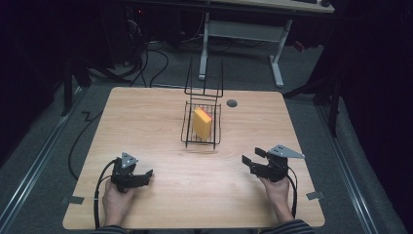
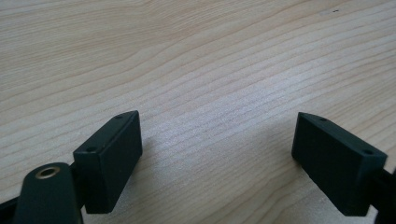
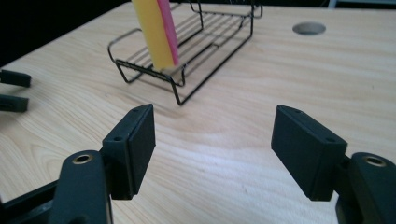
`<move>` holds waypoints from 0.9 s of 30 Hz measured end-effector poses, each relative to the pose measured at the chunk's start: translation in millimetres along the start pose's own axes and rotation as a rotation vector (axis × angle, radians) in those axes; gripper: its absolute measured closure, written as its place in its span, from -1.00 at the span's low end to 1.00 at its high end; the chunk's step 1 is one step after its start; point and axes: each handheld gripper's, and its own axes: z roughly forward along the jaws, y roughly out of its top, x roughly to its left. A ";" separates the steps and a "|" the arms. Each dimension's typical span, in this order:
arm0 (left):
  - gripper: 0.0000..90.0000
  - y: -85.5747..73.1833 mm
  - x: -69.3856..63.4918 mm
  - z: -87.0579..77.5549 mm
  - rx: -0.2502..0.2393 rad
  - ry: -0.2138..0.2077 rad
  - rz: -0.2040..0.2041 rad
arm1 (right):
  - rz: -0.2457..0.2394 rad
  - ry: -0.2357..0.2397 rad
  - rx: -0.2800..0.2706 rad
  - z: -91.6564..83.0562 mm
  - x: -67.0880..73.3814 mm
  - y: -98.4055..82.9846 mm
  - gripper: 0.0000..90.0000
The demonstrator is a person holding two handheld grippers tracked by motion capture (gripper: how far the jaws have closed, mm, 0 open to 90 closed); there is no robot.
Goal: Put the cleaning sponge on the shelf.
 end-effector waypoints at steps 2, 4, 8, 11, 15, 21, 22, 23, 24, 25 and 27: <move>-0.63 0.0 0.0 0.0 0.000 0.000 0.000 | 0.008 -0.016 0.023 2.8 -2.6 -7.5 -0.31; -0.63 0.0 0.0 0.0 0.000 0.000 0.000 | 0.011 -0.026 0.045 5.8 -5.3 -13.9 -0.30; -0.63 0.0 -0.1 0.0 0.000 0.000 0.000 | 0.000 -0.051 0.087 11.2 -8.1 -23.1 -0.30; -0.63 0.0 0.0 0.0 0.000 0.000 0.000 | 0.008 -0.055 0.099 13.5 -9.9 -27.5 -0.30; -0.63 0.0 0.0 0.0 0.000 0.000 0.000 | 0.008 -0.057 0.107 15.2 -10.8 -30.0 -0.30; -0.63 0.0 -0.1 0.0 0.000 0.000 0.000 | -0.005 -0.073 0.129 18.1 -11.9 -33.4 -0.30; -0.63 0.0 -0.1 0.0 0.000 0.000 0.000 | 0.000 -0.079 0.135 18.6 -11.3 -34.0 -0.30; -0.63 0.0 -0.1 0.0 0.000 0.000 0.000 | 0.000 -0.079 0.135 18.6 -11.3 -34.0 -0.30; -0.63 0.0 0.0 0.0 0.000 0.000 0.000 | -0.010 -0.081 0.144 19.8 -12.2 -34.9 -0.30; -0.63 0.0 -0.1 0.0 0.000 0.000 0.000 | -0.010 -0.081 0.144 19.8 -12.2 -34.9 -0.30; -0.63 0.0 0.0 0.0 0.000 0.000 0.000 | -0.023 -0.101 0.163 21.9 -12.6 -36.5 -0.30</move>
